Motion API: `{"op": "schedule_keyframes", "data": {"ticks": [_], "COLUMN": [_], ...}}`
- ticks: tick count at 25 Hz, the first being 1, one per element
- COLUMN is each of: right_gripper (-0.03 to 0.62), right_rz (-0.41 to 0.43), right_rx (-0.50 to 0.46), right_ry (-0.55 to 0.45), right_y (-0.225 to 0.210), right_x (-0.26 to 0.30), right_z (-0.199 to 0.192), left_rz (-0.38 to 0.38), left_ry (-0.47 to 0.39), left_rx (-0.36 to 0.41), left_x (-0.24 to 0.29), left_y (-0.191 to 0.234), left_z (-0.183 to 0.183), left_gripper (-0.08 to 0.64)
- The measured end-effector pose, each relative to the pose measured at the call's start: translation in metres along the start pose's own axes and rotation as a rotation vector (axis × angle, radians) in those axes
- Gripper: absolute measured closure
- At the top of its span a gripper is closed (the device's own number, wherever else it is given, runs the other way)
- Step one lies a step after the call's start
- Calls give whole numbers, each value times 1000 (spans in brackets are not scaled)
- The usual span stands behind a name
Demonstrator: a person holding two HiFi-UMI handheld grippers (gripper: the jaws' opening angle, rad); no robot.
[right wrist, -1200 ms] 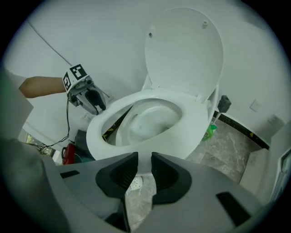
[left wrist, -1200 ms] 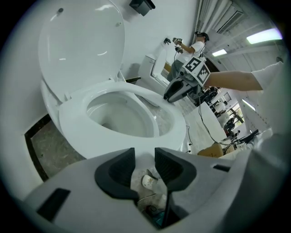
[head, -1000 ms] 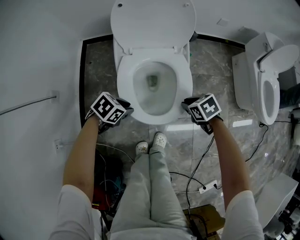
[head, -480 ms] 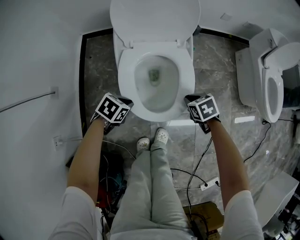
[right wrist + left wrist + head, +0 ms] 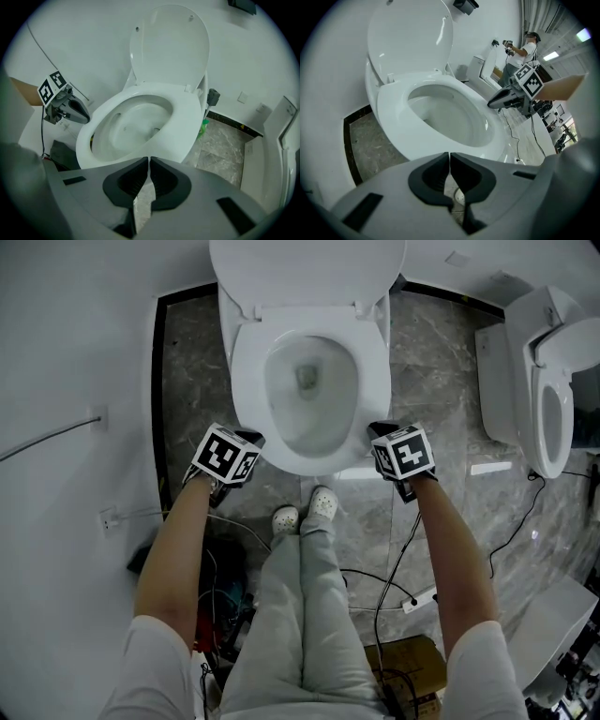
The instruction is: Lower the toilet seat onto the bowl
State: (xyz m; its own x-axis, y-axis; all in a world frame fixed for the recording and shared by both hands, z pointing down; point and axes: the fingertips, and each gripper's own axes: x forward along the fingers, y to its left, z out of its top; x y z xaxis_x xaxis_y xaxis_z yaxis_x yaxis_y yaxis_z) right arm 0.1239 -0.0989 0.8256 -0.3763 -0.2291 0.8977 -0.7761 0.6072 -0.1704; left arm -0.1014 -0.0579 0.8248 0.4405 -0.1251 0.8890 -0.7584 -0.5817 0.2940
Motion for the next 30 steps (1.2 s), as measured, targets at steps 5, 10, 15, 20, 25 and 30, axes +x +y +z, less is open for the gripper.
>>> {"op": "schedule_keyframes", "data": {"ticks": [5, 10, 15, 20, 25, 30], "right_gripper": [552, 552, 552, 553, 557, 565], "right_rz": [-14, -46, -94, -124, -133, -162], "right_rx": [38, 86, 123, 116, 100, -9], "right_ry": [15, 41, 71, 74, 45, 48], "right_y": [-2, -6, -8, -8, -9, -3], "right_x": [12, 19, 29, 35, 35, 32], "right_z": [-8, -8, -14, -18, -17, -18], "left_rz": [31, 63, 102, 119, 95, 114], "left_ry": [25, 47, 51, 52, 36, 44], "left_rx": [-17, -73, -127, -124, -151, -94], "left_x": [12, 21, 31, 37, 37, 36], "left_y": [2, 6, 10, 13, 15, 12], "left_z": [-4, -8, -12, -14, -13, -13], "left_gripper": [543, 543, 545, 548, 549, 551]}}
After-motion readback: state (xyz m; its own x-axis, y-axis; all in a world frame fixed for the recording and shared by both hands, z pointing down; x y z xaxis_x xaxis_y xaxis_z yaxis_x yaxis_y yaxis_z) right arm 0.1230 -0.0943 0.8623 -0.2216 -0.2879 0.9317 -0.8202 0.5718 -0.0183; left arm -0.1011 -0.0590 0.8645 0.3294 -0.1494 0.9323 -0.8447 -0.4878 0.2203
